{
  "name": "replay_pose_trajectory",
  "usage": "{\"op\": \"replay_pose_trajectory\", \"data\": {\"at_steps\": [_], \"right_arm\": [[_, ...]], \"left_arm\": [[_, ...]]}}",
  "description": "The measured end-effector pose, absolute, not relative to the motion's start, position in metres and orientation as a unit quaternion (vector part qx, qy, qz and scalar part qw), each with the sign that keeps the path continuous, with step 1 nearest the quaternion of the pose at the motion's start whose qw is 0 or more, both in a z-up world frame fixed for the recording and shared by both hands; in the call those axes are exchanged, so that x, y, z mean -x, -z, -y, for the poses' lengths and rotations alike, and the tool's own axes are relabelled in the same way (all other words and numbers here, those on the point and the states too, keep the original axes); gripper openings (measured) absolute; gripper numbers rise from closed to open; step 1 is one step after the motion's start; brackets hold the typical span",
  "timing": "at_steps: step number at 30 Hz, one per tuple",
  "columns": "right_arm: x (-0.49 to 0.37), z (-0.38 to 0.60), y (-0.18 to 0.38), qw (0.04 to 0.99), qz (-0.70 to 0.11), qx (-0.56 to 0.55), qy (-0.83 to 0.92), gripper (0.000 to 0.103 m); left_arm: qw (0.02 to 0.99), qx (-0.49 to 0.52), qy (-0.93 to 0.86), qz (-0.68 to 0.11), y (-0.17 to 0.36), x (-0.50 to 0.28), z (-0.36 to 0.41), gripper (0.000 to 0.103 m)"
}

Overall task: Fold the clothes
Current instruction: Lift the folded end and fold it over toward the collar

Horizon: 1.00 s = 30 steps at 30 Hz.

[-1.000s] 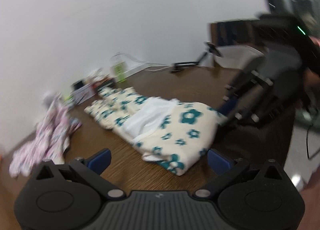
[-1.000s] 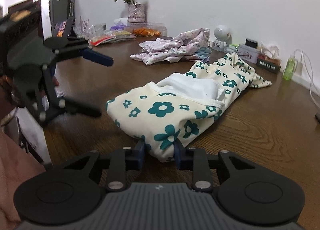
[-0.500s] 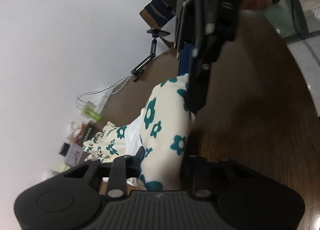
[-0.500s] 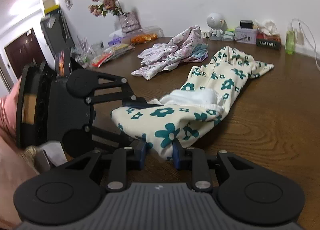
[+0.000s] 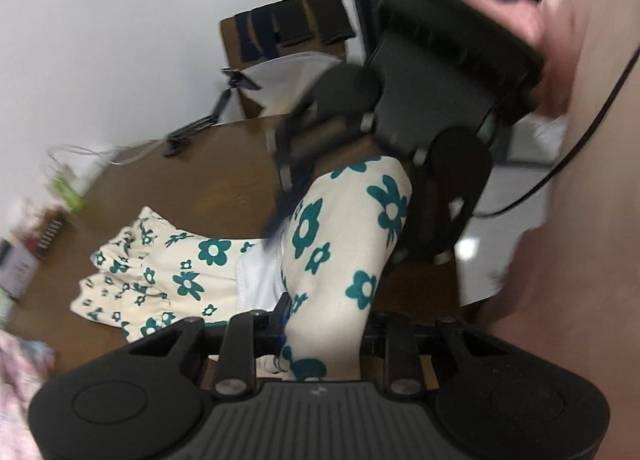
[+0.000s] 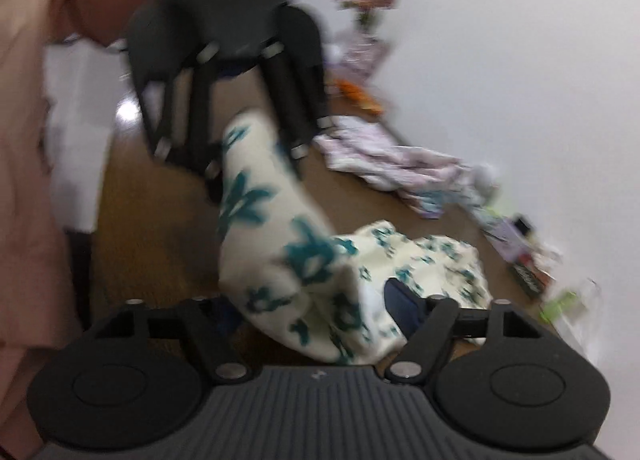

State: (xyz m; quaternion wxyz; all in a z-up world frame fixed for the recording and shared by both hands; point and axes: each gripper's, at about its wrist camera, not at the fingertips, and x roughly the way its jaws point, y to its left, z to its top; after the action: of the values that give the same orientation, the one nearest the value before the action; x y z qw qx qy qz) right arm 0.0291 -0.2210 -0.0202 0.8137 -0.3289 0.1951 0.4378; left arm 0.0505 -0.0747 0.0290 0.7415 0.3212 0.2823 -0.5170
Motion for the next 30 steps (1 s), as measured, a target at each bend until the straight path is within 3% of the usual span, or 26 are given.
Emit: {"op": "replay_pose_trajectory", "data": {"at_steps": [1, 2, 4, 8, 9, 11, 16, 20, 24, 30], "right_arm": [[-0.031, 0.217, 0.02, 0.802, -0.198, 0.337, -0.451, 0.038], [-0.034, 0.216, 0.018, 0.794, -0.206, 0.333, -0.464, 0.034], [-0.049, 0.225, 0.011, 0.793, -0.243, 0.28, -0.483, 0.03], [-0.098, 0.251, 0.01, 0.798, -0.33, 0.117, -0.491, 0.029], [-0.107, 0.256, 0.014, 0.799, -0.343, 0.086, -0.486, 0.029], [-0.126, 0.267, 0.022, 0.799, -0.367, 0.024, -0.476, 0.029], [-0.171, 0.293, 0.04, 0.783, -0.42, -0.131, -0.44, 0.04], [-0.195, 0.313, 0.062, 0.765, -0.442, -0.237, -0.404, 0.042], [-0.193, 0.32, 0.075, 0.752, -0.431, -0.287, -0.407, 0.033], [-0.179, 0.331, 0.062, 0.76, -0.365, -0.29, -0.453, 0.029]], "left_arm": [[0.739, -0.316, 0.521, -0.289, -0.032, -0.054, 0.073, 0.026], [0.736, -0.31, 0.525, -0.295, -0.035, -0.057, 0.072, 0.026], [0.736, -0.286, 0.526, -0.315, -0.039, -0.075, 0.069, 0.032], [0.781, -0.213, 0.48, -0.338, -0.045, -0.116, 0.064, 0.059], [0.794, -0.194, 0.465, -0.341, -0.044, -0.129, 0.062, 0.061], [0.812, -0.153, 0.442, -0.349, -0.039, -0.146, 0.055, 0.061], [0.832, -0.071, 0.385, -0.394, -0.012, -0.178, 0.044, 0.06], [0.833, -0.005, 0.364, -0.416, 0.006, -0.191, 0.032, 0.057], [0.836, 0.034, 0.371, -0.403, 0.006, -0.194, 0.027, 0.046], [0.841, 0.08, 0.4, -0.354, -0.009, -0.177, 0.013, 0.042]]}}
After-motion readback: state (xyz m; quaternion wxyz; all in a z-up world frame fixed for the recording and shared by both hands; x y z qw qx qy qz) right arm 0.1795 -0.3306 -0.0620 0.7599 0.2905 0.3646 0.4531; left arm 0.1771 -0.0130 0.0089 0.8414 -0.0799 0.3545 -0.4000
